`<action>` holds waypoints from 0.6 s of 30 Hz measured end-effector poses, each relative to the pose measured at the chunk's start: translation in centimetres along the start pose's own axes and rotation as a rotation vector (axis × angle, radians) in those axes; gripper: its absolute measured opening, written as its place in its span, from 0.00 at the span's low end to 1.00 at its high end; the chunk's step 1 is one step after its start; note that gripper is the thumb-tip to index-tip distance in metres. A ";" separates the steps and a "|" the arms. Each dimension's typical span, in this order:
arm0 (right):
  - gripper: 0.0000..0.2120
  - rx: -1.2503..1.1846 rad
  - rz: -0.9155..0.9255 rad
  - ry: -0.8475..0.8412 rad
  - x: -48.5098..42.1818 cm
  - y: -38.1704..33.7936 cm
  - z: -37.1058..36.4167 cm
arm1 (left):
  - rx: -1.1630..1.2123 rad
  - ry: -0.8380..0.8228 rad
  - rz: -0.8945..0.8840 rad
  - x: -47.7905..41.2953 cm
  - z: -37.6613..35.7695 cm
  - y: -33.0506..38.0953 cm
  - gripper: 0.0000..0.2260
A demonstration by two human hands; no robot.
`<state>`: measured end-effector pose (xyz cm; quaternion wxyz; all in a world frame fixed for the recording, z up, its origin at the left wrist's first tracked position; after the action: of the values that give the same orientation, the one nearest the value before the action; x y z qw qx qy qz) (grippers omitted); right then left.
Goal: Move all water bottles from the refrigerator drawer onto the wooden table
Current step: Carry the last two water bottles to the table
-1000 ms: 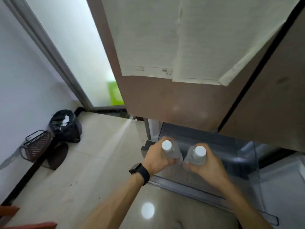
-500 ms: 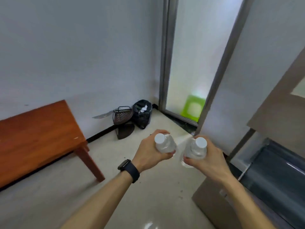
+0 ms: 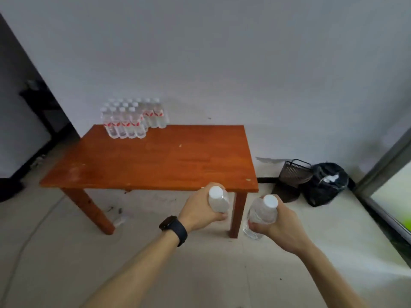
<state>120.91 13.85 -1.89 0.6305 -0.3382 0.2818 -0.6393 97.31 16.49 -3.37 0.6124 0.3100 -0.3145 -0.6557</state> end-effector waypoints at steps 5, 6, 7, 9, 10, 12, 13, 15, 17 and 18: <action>0.25 0.008 0.093 -0.136 -9.0 -4.6 -6.7 | -0.038 0.112 0.111 -4.6 6.8 -6.4 0.27; 0.25 0.004 0.108 -0.165 -10.9 -5.5 -8.0 | -0.047 0.133 0.129 -5.8 7.9 -7.5 0.28; 0.26 -0.002 0.126 -0.192 -12.9 -6.4 -9.2 | -0.056 0.154 0.145 -7.2 9.1 -8.6 0.28; 0.27 -0.008 0.157 -0.237 -17.1 -8.0 -11.4 | -0.072 0.194 0.175 -10.1 11.4 -10.4 0.28; 0.26 -0.011 0.173 -0.252 -19.3 -8.7 -12.4 | -0.081 0.214 0.195 -11.5 12.5 -11.2 0.28; 0.24 -0.025 0.198 -0.261 -23.2 -10.2 -14.0 | -0.098 0.241 0.227 -14.2 14.7 -12.5 0.27; 0.23 -0.027 0.206 -0.265 -25.1 -11.1 -14.7 | -0.098 0.256 0.243 -15.5 15.8 -13.2 0.27; 0.24 -0.028 0.215 -0.286 -28.7 -12.8 -16.4 | -0.078 0.284 0.274 -17.8 17.9 -14.7 0.24; 0.25 -0.022 0.231 -0.298 -32.0 -14.2 -18.1 | -0.074 0.295 0.301 -20.0 19.8 -16.5 0.22; 0.26 -0.015 0.232 -0.308 -33.6 -14.7 -19.0 | -0.076 0.296 0.312 -21.1 20.6 -17.5 0.22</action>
<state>96.08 46.74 -4.53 0.7331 -0.4019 0.2240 -0.5008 71.57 39.17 -4.23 0.7573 0.3272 -0.2402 -0.5116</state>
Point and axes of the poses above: each hand's wrist, its own x-axis away from the middle knuckle, its own z-axis out of the back of the hand, y = z × x, the point moved 4 cm from there along -x, towards the middle knuckle, and after that the axes turned 5 degrees about y, right-handed, at the moved point
